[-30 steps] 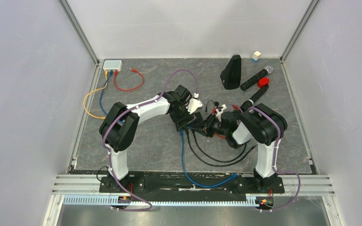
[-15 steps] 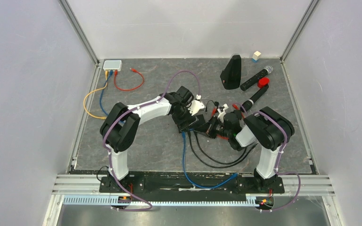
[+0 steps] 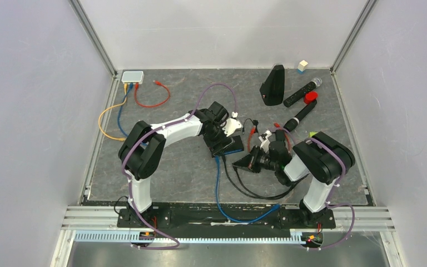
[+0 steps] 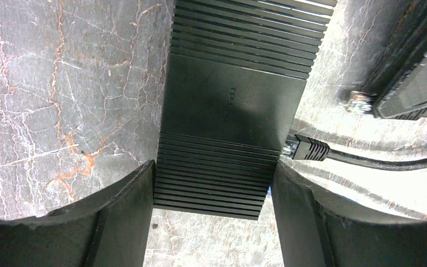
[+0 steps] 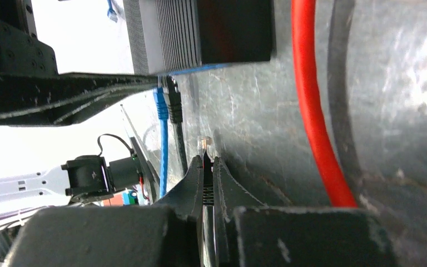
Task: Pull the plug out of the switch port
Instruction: Pull the connector from the switch port, then place the connector at the center of the board.
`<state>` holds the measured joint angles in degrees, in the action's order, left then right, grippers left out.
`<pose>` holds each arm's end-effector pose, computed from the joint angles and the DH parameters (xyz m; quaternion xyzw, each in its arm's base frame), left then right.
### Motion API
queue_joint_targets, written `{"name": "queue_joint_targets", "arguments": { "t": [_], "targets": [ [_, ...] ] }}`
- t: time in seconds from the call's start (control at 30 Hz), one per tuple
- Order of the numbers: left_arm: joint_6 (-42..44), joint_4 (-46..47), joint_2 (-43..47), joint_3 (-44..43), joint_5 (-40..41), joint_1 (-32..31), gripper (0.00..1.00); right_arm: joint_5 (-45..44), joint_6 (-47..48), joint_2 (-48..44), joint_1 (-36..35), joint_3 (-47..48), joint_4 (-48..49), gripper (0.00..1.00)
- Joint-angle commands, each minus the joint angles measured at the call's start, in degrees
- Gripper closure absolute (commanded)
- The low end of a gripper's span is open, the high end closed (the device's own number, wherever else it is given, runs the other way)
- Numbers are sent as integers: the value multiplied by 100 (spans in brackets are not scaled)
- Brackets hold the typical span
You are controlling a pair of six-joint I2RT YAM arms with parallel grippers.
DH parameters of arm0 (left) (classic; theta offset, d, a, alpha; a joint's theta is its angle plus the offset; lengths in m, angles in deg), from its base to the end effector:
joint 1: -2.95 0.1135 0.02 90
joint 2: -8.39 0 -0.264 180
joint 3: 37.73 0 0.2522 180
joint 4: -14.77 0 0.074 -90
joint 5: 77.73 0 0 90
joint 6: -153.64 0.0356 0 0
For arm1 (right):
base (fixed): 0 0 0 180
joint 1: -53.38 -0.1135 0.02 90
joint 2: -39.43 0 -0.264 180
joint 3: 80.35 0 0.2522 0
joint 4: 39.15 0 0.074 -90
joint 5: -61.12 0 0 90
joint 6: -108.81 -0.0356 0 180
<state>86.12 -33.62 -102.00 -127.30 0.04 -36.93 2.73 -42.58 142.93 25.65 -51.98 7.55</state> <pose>0.2916 -0.2535 0.1696 0.5228 0.8268 -0.1307 0.1615 0.2021 0.1273 0.0768 0.1059 0.8316 0.5123 0.1867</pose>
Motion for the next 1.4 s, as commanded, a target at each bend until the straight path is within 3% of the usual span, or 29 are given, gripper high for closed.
{"name": "queue_joint_targets", "arguments": {
  "t": [0.0, 0.07, 0.13, 0.53, 0.77, 0.97, 1.23, 1.37],
  "targets": [
    [-72, -195, -131, 73, -100, 69, 28, -67, 395, -619, 13, -154, -391, 100],
    [-170, 16, 31, 162, -112, 71, 20, -158, 451, -970, 12, -154, -519, 100],
    [-279, 302, 261, 289, -113, 77, 19, -278, 555, -1324, 17, -102, -775, 100],
    [-1218, 1983, 1803, 1329, -88, 256, 16, -1259, 1544, -3395, 13, 604, -3102, 100],
    [-1728, 2936, 2838, 2042, 489, 349, 15, -2169, 2286, -4736, 17, 1304, -4401, 100],
    [-1897, 3014, 3114, 2227, 754, 375, 15, -2510, 2611, -5215, 48, 1896, -4903, 100],
    [-2744, 3645, 3603, 2680, 1201, 528, 14, -4621, 3261, -5749, 48, 2716, -6420, 100],
    [-2928, 3841, 3756, 2806, 1686, 555, 14, -5023, 3409, -5906, 44, 2757, -6548, 99]
  ]
}}
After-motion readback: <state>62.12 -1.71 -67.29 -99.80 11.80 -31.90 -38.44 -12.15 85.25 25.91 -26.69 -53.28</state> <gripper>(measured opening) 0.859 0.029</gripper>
